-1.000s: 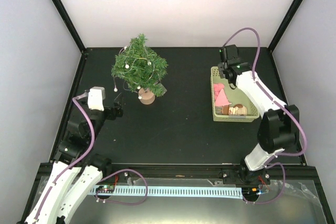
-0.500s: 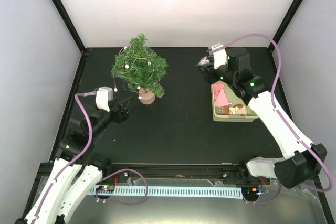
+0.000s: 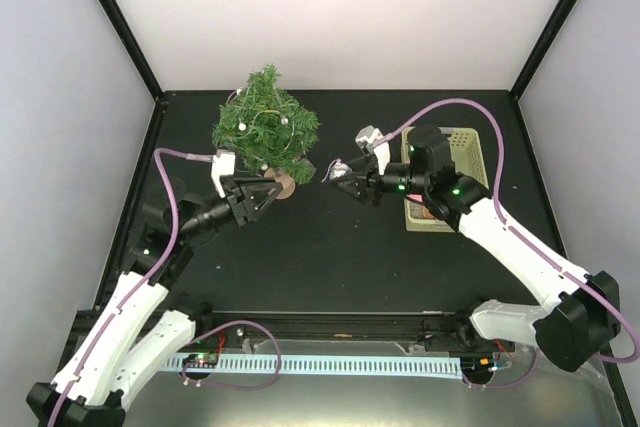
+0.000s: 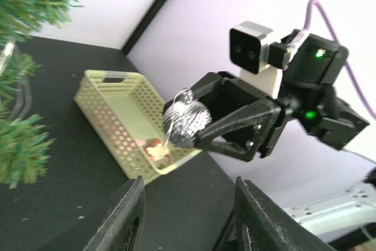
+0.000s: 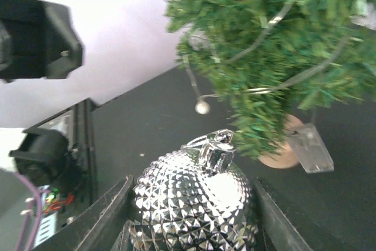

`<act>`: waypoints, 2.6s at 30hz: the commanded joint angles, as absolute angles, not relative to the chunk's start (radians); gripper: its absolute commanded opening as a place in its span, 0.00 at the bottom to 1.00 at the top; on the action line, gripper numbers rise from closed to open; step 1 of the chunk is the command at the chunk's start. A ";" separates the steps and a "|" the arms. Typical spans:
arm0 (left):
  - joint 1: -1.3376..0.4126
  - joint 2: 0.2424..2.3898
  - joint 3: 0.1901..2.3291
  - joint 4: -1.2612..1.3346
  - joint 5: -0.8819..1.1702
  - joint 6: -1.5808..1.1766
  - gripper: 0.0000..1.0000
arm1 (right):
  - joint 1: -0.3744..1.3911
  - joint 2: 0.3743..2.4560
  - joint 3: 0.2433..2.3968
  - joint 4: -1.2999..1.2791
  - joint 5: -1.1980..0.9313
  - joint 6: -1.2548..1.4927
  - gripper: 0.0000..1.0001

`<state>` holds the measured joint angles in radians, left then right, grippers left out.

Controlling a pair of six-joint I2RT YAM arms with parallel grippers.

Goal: Decorate the small christmas tree

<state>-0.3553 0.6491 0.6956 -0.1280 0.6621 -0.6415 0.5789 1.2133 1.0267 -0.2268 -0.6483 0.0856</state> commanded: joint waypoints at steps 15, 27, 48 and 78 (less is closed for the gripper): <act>-0.454 0.780 0.669 0.175 0.974 -0.758 0.36 | 0.707 1.163 0.979 0.018 -0.922 0.094 0.39; -0.496 0.780 0.642 0.191 0.967 -0.721 0.21 | 0.726 1.156 0.974 0.055 -0.867 0.116 0.39; -0.494 0.753 0.652 -0.077 0.434 -0.375 0.01 | 0.726 1.317 0.967 -0.018 -0.588 -0.113 0.37; -0.489 0.893 0.661 -0.092 0.272 -0.306 0.02 | 0.753 1.563 1.121 -0.051 -0.454 -0.206 0.34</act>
